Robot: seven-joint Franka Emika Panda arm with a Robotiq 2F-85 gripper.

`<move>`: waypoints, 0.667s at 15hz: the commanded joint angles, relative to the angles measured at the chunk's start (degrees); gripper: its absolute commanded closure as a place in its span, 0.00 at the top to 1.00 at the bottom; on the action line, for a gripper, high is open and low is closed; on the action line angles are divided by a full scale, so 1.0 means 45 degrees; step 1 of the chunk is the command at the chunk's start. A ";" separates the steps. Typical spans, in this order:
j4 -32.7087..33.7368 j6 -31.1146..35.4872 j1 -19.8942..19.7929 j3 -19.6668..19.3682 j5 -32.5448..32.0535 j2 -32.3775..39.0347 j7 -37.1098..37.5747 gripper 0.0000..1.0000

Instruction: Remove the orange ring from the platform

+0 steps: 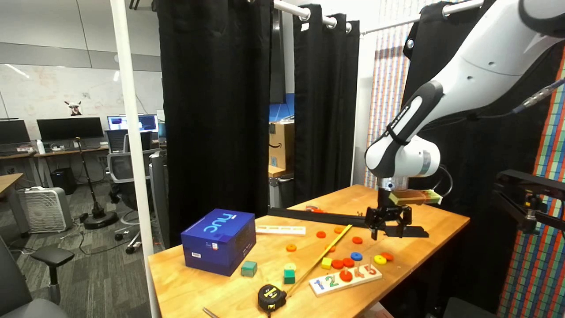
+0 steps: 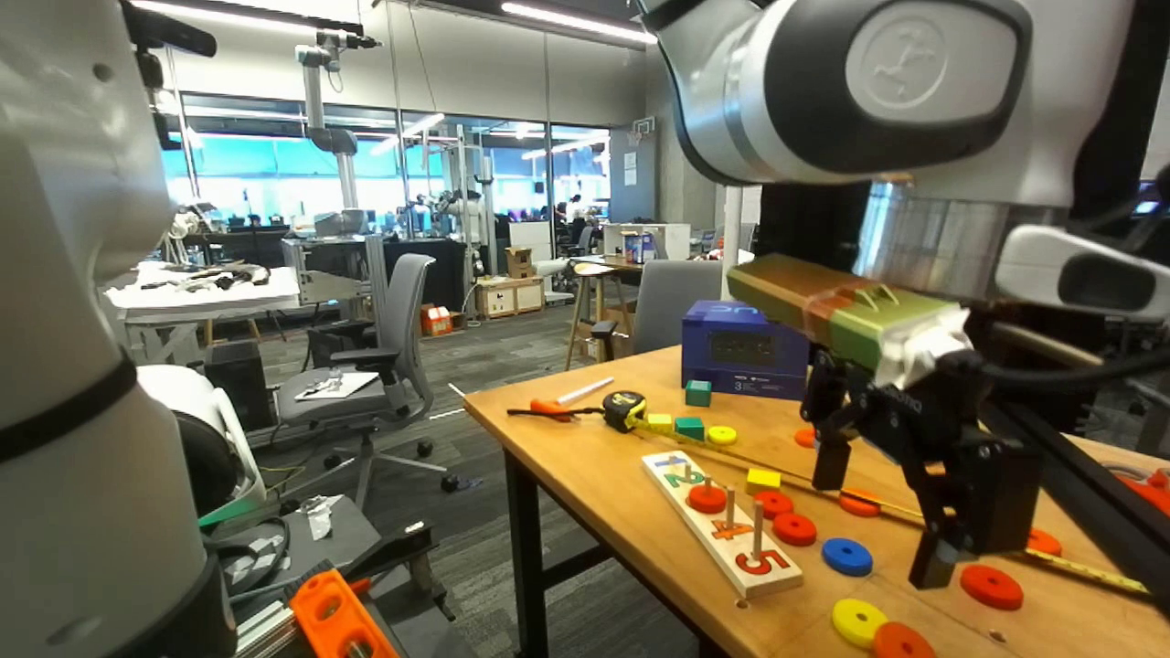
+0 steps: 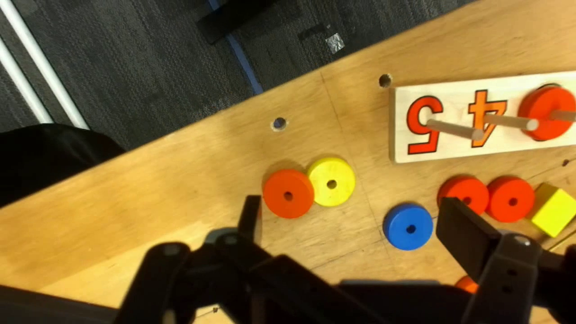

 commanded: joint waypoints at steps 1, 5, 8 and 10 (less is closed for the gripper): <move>-0.1529 -0.0859 0.0292 0.0038 -0.1310 -0.3148 0.0939 1.00; -0.2658 -0.2043 0.0697 0.0596 -0.1802 -0.5980 0.0036 1.00; -0.3170 -0.3672 0.1327 0.1227 -0.1950 -0.8052 -0.0503 1.00; -0.3327 -0.5159 0.1873 0.1808 -0.1792 -0.9459 -0.0361 1.00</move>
